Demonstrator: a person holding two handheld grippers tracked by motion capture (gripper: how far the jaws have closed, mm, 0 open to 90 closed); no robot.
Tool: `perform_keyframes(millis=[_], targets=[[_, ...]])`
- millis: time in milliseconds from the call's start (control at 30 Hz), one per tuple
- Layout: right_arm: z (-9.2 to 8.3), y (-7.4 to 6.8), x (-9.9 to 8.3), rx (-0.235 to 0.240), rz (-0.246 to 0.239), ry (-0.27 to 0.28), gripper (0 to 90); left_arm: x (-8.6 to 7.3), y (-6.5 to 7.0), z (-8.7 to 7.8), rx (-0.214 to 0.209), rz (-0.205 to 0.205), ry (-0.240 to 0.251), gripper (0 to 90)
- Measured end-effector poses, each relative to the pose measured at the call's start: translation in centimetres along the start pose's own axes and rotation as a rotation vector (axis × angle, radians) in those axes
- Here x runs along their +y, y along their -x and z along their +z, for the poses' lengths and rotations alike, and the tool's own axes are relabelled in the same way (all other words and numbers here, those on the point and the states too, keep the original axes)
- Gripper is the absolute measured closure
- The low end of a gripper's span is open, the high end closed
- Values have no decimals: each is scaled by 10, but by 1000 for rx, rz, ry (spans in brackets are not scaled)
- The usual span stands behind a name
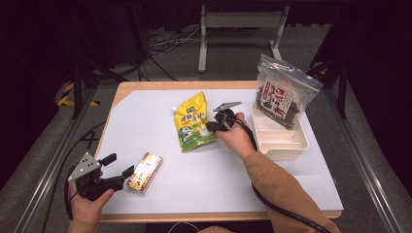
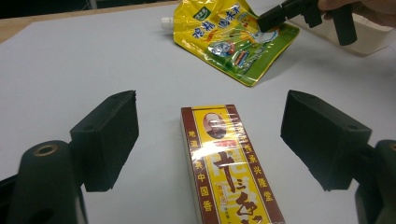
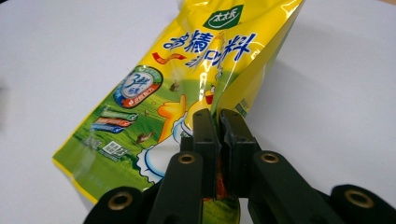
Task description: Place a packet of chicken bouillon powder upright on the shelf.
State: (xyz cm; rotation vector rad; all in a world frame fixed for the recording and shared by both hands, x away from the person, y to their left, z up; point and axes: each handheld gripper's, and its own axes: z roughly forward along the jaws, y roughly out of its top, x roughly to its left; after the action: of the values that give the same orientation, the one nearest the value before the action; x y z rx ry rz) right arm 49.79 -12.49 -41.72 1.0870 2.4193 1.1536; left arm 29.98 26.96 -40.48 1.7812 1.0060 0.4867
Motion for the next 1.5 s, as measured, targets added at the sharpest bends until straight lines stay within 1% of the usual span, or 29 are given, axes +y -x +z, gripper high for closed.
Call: perform_keyframes(millis=[100, 133, 200, 300, 367, 400, 433, 500, 567, 600, 633, 700, 800, 833, 933, 967, 1067, 1100, 1133, 1167, 1200, 1333, 1367, 1400, 1467, 1500], targets=[[-8, -4, -1, -5, -20, 33, 861, 0, 0, 0, 0, 1, -2, 198], [-12, -5, -1, -9, -34, 50, 862, 0, 1, 1, -2, 2, -2, 198], [-18, -7, -2, -4, -41, 66, 867, 0, 1, 1, 0, 5, -2, 198], [-29, -10, -4, -11, -77, 91, 871, 1, 3, 2, -4, 10, -6, 198], [-31, -12, -4, -11, -85, 99, 871, 1, 3, 3, -6, 12, -7, 198], [-39, -15, -5, -9, -109, 119, 872, 2, 5, 4, -11, 14, -8, 198], [-42, -17, -6, -11, -121, 127, 872, 2, 6, 4, -13, 14, -6, 198], [-48, -21, -8, -6, -135, 135, 872, 2, 7, 5, -16, 17, -10, 198], [-48, -21, -8, -6, -135, 135, 872, 3, 9, 6, -24, 18, -12, 198], [-58, -27, -11, -1, -164, 154, 872, 4, 11, 8, -35, 19, -10, 198], [-61, -29, -11, 4, -164, 156, 872, 5, 12, 9, -41, 26, -12, 197], [-64, -31, -12, 7, -167, 165, 872, 5, 14, 10, -47, 22, -12, 198], [-75, -38, -15, 26, -177, 184, 872, 7, 18, 13, -72, 22, -13, 197], [-77, -39, -16, 32, -177, 187, 872, 8, 20, 15, -74, 22, -14, 195], [-90, -49, -20, 46, -195, 220, 872, 11, 25, 23, -103, 2, -23, 180], [-94, -51, -21, 53, -199, 226, 872, 12, 27, 26, -105, 8, -33, 178], [-103, -57, -23, 62, -211, 251, 872, 15, 32, 33, -122, 7, -33, 174], [-106, -59, -25, 63, -214, 262, 872, 15, 32, 33, -122, 7, -33, 173], [-110, -61, -26, 67, -215, 269, 872, 18, 37, 39, -134, 7, -39, 171], [-112, -62, -27, 68, -216, 276, 872, 18, 37, 39, -134, 7, -39, 169], [-112, -62, -27, 68, -216, 276, 872, 19, 39, 43, -144, 11, -45, 169], [-124, -70, -33, 72, -231, 310, 872, 23, 46, 54, -162, 13, -52, 169], [-126, -72, -34, 74, -236, 314, 872, 24, 47, 58, -171, 6, -50, 169], [-129, -74, -35, 76, -242, 320, 872, 26, 48, 59, -176, 11, -49, 169], [-133, -77, -37, 82, -244, 331, 872, 28, 51, 65, -194, 0, -47, 169], [-135, -78, -38, 83, -246, 336, 872, 29, 53, 69, -209, -1, -46, 170]])
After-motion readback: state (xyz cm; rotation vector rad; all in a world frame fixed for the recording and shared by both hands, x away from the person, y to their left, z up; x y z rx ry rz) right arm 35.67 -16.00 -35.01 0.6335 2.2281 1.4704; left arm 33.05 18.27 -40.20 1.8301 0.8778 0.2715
